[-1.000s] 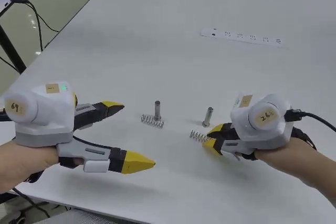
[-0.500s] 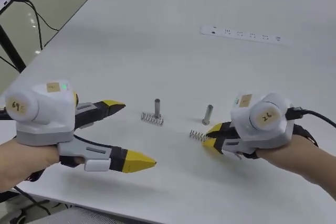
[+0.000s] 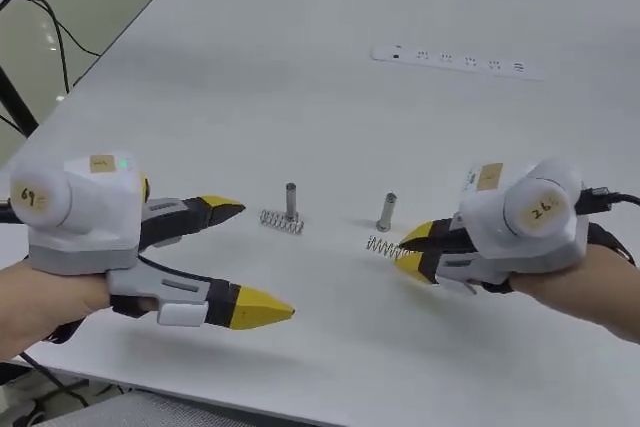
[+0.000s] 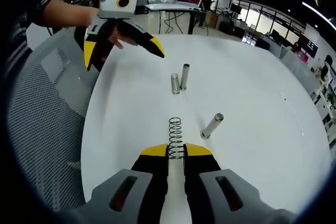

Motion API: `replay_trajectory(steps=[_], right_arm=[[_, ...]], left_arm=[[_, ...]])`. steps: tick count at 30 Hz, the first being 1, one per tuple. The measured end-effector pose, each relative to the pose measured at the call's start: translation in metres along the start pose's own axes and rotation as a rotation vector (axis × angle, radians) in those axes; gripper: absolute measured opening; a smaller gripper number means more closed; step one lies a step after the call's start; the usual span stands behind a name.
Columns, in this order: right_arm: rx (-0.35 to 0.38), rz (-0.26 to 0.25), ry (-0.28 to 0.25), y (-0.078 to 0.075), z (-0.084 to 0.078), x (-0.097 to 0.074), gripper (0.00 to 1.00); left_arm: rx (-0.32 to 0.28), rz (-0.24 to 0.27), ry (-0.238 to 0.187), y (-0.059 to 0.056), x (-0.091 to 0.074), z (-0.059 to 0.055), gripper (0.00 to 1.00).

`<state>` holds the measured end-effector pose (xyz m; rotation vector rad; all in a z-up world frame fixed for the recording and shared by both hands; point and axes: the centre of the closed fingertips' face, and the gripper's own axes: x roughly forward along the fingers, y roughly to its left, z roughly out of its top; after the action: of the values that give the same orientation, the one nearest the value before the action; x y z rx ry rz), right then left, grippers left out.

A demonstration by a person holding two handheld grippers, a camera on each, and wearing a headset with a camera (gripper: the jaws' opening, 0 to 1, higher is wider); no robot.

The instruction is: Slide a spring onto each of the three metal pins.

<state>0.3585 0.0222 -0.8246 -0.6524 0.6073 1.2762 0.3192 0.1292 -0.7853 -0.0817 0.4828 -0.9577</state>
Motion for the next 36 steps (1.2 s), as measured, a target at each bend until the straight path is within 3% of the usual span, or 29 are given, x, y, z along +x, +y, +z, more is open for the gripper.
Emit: replay_trajectory(steps=[9,16,21,36], right_arm=[[-0.062,0.019,-0.016,0.01,0.011,-0.015,0.07],[-0.087,0.036,-0.02,0.019,0.014,-0.017,0.07],[-0.111,0.051,-0.02,0.023,0.016,-0.019,0.07],[-0.155,0.072,-0.034,0.031,0.026,-0.025,0.07]], left_arm=[[0.026,-0.05,0.017,-0.008,0.015,0.005,0.88],[0.047,-0.105,0.024,-0.017,0.026,0.011,0.79],[0.085,-0.146,0.054,-0.024,0.036,0.008,0.71],[0.122,-0.207,0.039,-0.034,0.057,0.02,0.53]])
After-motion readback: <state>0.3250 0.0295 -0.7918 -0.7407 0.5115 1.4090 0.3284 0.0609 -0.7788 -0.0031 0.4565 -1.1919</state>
